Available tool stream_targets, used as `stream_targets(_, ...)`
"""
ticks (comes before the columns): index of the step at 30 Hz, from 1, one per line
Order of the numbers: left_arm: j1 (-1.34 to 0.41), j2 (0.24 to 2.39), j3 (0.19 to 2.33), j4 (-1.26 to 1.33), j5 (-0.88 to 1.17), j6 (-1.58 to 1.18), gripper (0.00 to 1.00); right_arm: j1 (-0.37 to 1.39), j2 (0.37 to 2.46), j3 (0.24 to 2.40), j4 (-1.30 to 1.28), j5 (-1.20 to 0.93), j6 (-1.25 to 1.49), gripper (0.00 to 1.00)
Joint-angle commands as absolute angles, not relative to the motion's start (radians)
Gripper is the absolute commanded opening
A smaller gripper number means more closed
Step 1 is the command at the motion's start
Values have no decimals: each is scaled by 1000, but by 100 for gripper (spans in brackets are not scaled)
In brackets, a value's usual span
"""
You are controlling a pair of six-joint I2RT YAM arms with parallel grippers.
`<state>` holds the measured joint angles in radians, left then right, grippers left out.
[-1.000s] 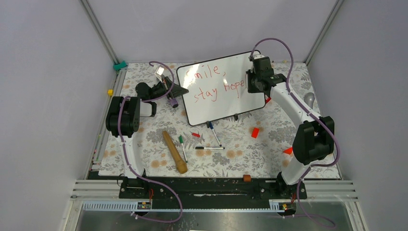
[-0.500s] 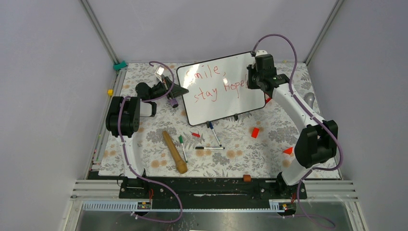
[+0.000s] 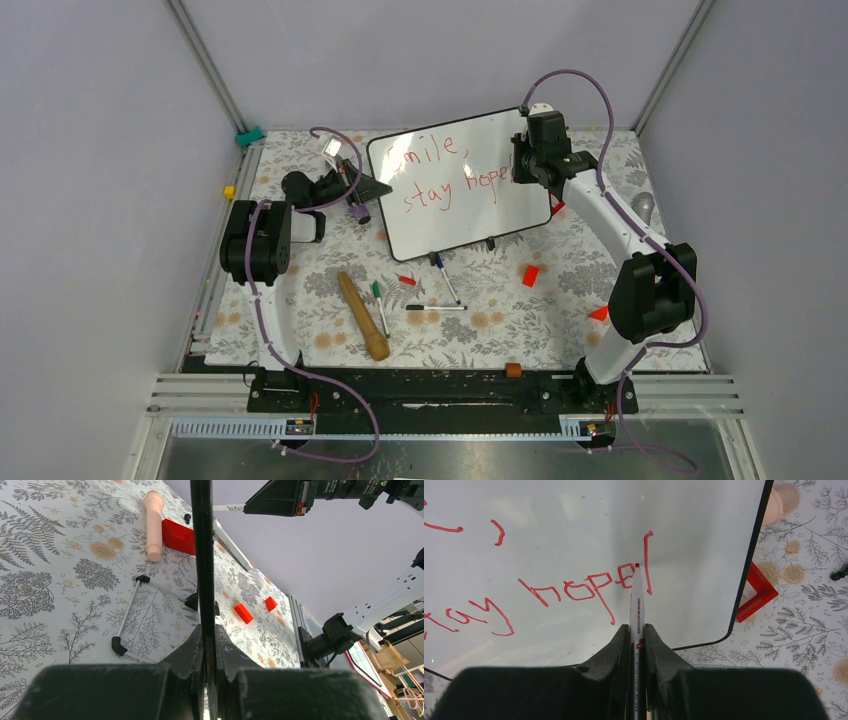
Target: Write a sentence on the whiteboard
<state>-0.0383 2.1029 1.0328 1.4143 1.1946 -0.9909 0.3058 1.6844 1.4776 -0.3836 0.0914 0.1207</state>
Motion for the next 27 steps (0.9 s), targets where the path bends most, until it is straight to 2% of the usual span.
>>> stream_targets(1,-70,2102,1040,1474,1335,-933,0,305,1698,1526,-362,162,123,0)
stream_targets(19,-71,2100,1037,1474,1335,-930,0,305,1593,1474,-344,167,114,0)
stream_targets(27,-71,2098,1037,1474,1335,-929,0,304,1610,1479,-347,175,111,0)
